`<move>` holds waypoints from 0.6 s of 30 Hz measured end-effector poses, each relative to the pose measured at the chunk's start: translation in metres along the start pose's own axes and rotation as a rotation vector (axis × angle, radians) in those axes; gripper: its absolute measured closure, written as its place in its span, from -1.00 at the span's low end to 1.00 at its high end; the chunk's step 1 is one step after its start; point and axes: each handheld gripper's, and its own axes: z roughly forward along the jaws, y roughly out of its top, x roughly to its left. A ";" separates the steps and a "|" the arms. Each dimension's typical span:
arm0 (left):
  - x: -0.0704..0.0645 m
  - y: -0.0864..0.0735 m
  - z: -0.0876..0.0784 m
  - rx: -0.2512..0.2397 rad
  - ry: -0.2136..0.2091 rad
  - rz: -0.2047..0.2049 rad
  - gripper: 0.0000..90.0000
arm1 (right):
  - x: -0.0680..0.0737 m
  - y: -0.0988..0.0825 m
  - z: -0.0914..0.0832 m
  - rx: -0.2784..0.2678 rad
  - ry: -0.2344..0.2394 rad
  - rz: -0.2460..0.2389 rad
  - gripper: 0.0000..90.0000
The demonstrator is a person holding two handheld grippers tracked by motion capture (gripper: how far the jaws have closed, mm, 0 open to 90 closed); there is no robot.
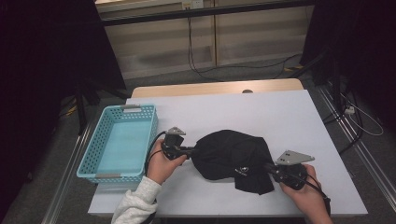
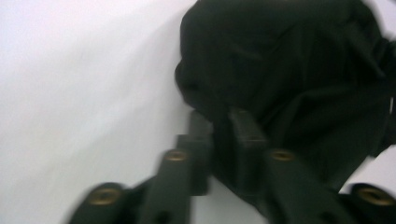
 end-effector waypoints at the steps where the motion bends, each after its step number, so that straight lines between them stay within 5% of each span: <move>1: -0.001 0.001 0.001 -0.015 0.001 0.010 0.46 | 0.002 0.000 0.002 0.008 0.009 -0.008 0.96; 7: -0.006 0.015 0.007 -0.078 0.004 0.086 0.01 | 0.012 0.000 0.002 0.013 0.025 -0.027 0.96; 11: -0.013 0.023 0.017 -0.088 -0.032 0.136 -0.05 | 0.018 -0.002 0.000 0.012 0.026 -0.029 0.95; 18: -0.031 0.033 0.044 -0.069 -0.104 0.162 -0.16 | 0.025 -0.005 -0.005 0.009 0.022 -0.032 0.95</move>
